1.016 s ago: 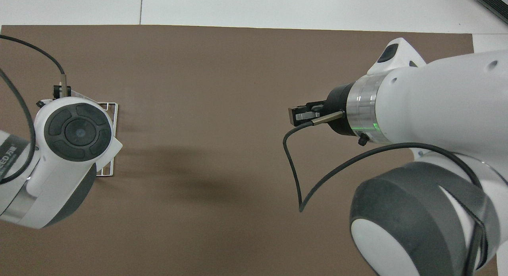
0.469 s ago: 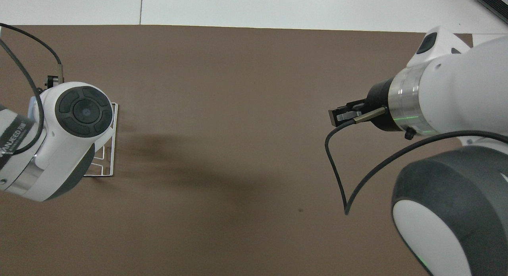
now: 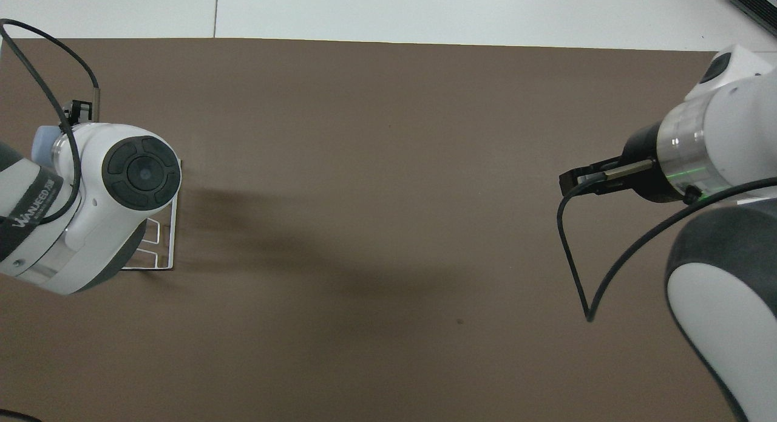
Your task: Hang cup on cup holder
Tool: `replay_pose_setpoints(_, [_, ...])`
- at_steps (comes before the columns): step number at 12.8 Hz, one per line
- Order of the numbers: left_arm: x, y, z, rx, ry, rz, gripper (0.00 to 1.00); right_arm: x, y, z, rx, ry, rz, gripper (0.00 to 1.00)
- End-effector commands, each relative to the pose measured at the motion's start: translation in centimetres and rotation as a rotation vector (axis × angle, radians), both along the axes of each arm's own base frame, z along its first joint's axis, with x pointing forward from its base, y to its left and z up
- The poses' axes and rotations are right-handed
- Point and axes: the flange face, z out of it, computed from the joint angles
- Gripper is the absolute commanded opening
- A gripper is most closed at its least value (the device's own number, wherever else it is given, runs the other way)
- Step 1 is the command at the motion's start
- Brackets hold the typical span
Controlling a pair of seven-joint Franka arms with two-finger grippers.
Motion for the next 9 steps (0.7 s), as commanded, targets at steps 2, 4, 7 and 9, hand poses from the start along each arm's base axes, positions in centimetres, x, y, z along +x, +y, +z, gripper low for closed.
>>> replay_pose_setpoints(2, [1.2,0.4,-0.8,0.014,-0.021,-0.032,0.0,-0.8,-2.8,-0.2,-0.031,0.045,-0.035,0.63])
replay_pose_setpoints(4, [1.3,0.6,-0.8,0.01,-0.024,-0.033,0.0,-1.6,-4.8,-1.4,-0.04,0.089,-0.069,0.7])
replay_pose_setpoints(7, [1.5,1.3,-1.0,-0.001,-0.031,-0.041,0.0,-3.4,-8.7,-4.3,-0.054,0.133,-0.14,0.83])
replay_pose_setpoints(9, [1.4,1.4,-1.3,-0.004,-0.027,-0.046,0.0,-3.0,-10.3,-4.4,-0.05,0.097,-0.173,0.9])
